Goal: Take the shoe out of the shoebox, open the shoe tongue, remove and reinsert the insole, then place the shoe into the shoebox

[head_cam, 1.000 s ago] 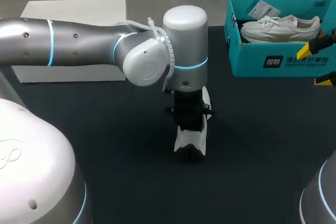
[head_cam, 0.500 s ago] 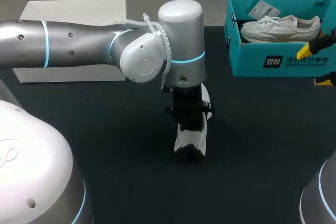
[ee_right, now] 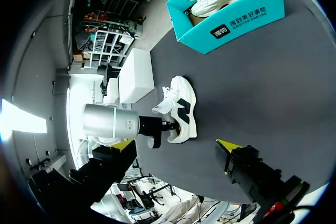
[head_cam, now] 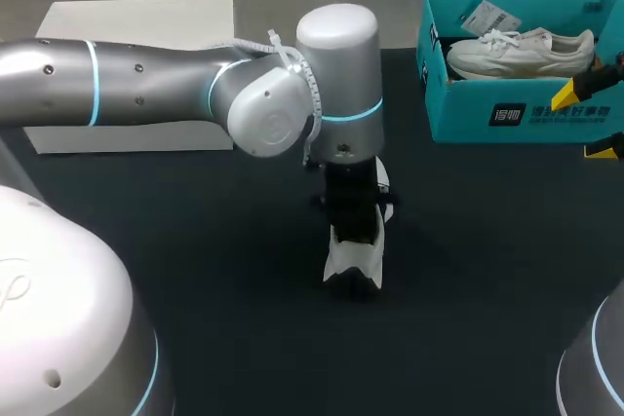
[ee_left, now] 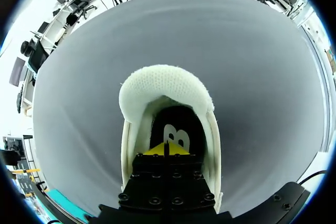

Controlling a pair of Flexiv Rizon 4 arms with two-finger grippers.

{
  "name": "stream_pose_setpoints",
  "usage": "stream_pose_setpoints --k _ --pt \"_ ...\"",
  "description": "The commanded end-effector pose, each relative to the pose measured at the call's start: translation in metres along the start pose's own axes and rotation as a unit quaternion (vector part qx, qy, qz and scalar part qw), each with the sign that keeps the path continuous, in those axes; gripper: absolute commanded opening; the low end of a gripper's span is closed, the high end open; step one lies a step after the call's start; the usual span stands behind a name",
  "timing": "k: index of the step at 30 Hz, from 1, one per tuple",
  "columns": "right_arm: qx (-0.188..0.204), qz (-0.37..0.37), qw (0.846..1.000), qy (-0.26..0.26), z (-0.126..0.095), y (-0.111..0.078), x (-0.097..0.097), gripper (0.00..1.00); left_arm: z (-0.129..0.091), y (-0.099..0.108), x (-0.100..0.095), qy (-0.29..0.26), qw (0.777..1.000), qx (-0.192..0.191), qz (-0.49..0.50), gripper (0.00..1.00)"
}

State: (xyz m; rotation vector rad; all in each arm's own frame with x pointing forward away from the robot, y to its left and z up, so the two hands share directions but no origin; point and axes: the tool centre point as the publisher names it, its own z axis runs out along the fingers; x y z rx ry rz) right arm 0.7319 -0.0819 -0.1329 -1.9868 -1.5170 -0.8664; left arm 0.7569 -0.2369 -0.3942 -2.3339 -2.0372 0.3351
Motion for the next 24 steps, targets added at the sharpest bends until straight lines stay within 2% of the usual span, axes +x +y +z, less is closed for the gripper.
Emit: stream_pose_setpoints --k 1,10,17,22,24 --pt "0.0 0.001 1.0 -0.001 0.001 0.0 0.0 1.0 -0.013 -0.002 0.01 0.004 1.0 -0.019 -0.004 0.0" --pt "0.0 0.001 1.0 -0.001 0.001 0.0 0.0 1.0 0.002 -0.002 0.014 0.017 1.0 -0.011 -0.009 0.0" --pt "0.0 0.001 1.0 -0.001 0.001 0.0 0.0 1.0 0.012 0.001 0.014 0.025 0.999 -0.03 -0.003 0.0" --pt "0.0 0.001 1.0 -0.001 0.001 0.0 0.0 1.0 -0.009 -0.002 0.014 0.032 0.998 -0.058 0.004 0.0" --pt "0.0 0.001 1.0 -0.001 0.001 0.0 0.0 1.0 -0.026 0.0 0.013 0.025 0.997 -0.078 0.002 0.0"
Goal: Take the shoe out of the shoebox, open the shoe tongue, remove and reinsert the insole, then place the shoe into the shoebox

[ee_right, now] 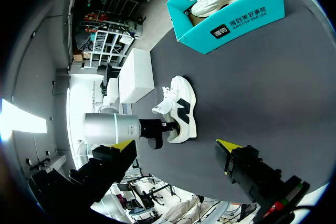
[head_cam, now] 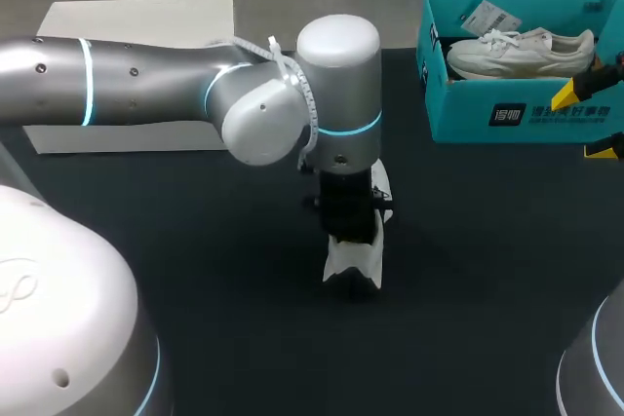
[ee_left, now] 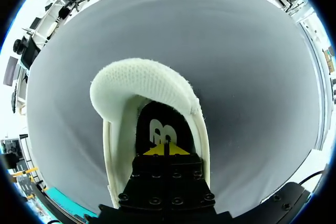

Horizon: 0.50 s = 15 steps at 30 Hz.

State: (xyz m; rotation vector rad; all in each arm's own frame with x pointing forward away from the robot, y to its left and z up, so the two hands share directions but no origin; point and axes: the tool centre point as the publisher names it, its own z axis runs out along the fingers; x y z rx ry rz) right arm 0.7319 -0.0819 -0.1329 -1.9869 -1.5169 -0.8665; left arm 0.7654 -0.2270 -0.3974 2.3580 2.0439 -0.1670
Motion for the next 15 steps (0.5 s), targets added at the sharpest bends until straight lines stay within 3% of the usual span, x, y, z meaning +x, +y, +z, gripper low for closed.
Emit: stream_pose_setpoints --k 1,6,15 --pt "0.0 0.001 1.0 -0.001 0.001 0.0 0.0 1.0 -0.034 -0.003 0.003 -0.003 0.999 -0.034 -0.002 0.0" --pt "0.0 0.001 1.0 -0.001 0.001 0.0 0.0 1.0 -0.054 0.006 0.001 -0.009 0.997 -0.072 0.001 0.0" --pt "0.0 0.001 1.0 -0.001 0.001 0.0 0.0 1.0 -0.062 0.022 -0.008 -0.01 0.99 -0.137 0.014 0.0"
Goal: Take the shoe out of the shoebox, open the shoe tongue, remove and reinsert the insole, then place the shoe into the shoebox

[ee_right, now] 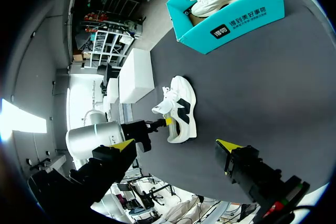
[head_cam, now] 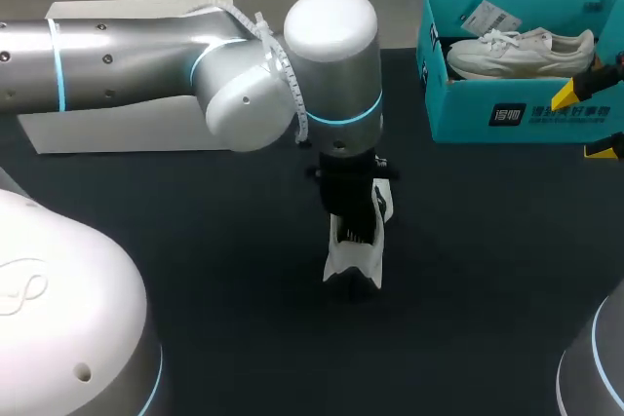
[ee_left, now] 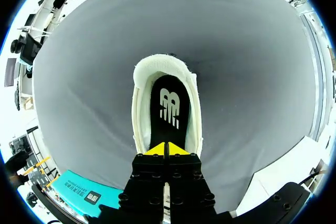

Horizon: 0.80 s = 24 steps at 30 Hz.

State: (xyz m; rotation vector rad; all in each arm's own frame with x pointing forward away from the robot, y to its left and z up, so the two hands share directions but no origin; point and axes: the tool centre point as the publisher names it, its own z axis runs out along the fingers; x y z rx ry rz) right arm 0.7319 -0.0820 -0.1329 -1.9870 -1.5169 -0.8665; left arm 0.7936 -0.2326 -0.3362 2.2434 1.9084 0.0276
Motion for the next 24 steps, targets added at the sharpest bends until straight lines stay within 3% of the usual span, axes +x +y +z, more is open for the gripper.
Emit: stream_pose_setpoints --k 1,7,8,9,13,14,15,20,24 --pt "0.0 0.001 1.0 -0.001 0.001 0.0 0.0 1.0 0.001 -0.002 -0.002 0.003 0.999 -0.033 0.001 0.0" --pt "0.0 0.001 1.0 -0.001 0.001 0.0 0.0 1.0 0.005 0.003 -0.005 0.004 0.999 -0.044 0.006 0.0" --pt "0.0 0.001 1.0 -0.001 0.001 0.0 0.0 1.0 0.006 0.005 -0.005 0.004 0.999 -0.046 0.005 0.24" --pt "0.0 0.001 1.0 -0.001 0.001 0.0 0.0 1.0 0.008 0.006 -0.005 0.007 0.999 -0.052 0.005 0.37" --pt "0.0 0.001 1.0 -0.001 0.001 0.0 0.0 1.0 0.011 0.007 -0.005 0.011 0.999 -0.049 0.006 0.4" --pt "0.0 0.001 1.0 -0.001 0.001 0.0 0.0 1.0 0.01 0.007 -0.005 0.011 0.999 -0.048 0.006 0.47" --pt "0.0 0.001 1.0 -0.001 0.001 0.0 0.0 1.0 0.01 0.007 -0.004 0.011 0.999 -0.046 0.006 0.62" --pt "0.0 0.001 1.0 -0.001 0.001 0.0 0.0 1.0 0.013 0.01 -0.003 0.013 0.999 -0.041 0.001 0.77" --pt "0.0 0.001 1.0 -0.001 0.001 0.0 0.0 1.0 0.013 0.009 -0.003 0.014 0.999 -0.037 0.0 1.0"
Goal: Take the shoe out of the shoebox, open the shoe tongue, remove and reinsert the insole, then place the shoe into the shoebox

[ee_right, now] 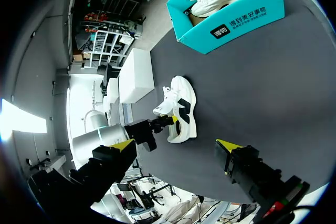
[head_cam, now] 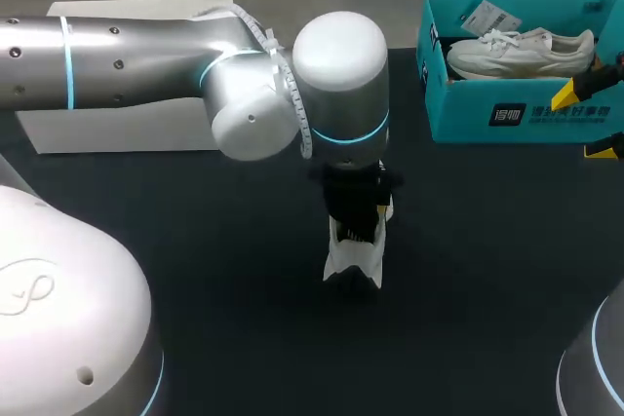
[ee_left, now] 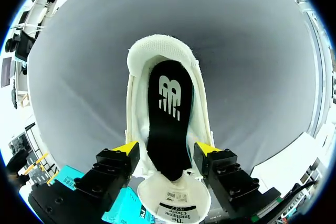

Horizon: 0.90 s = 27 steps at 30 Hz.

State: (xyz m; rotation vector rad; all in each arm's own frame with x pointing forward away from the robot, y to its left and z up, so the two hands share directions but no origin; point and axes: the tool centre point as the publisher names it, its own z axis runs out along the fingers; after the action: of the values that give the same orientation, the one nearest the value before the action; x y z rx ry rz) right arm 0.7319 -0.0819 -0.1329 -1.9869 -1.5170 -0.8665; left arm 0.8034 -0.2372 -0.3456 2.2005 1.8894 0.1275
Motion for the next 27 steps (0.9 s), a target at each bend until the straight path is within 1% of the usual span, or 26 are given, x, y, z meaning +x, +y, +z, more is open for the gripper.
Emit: stream_pose_setpoints --k 1,10,18,23,27 --pt "0.0 0.001 1.0 -0.001 0.001 0.0 0.0 1.0 0.002 0.0 -0.001 0.002 1.0 0.002 0.003 1.0" --pt "0.0 0.001 1.0 -0.001 0.001 0.0 0.0 1.0 0.001 0.008 0.003 0.008 1.0 0.006 -0.005 1.0" --pt "0.0 0.001 1.0 -0.001 0.001 0.0 0.0 1.0 -0.003 0.024 -0.001 0.01 1.0 0.0 -0.013 1.0" --pt "0.0 0.001 1.0 -0.001 0.001 0.0 0.0 1.0 -0.004 0.03 -0.002 0.012 1.0 -0.004 -0.014 1.0" --pt "0.0 0.001 1.0 -0.001 0.001 0.0 0.0 1.0 -0.007 0.038 -0.002 0.015 1.0 -0.013 -0.018 1.0"
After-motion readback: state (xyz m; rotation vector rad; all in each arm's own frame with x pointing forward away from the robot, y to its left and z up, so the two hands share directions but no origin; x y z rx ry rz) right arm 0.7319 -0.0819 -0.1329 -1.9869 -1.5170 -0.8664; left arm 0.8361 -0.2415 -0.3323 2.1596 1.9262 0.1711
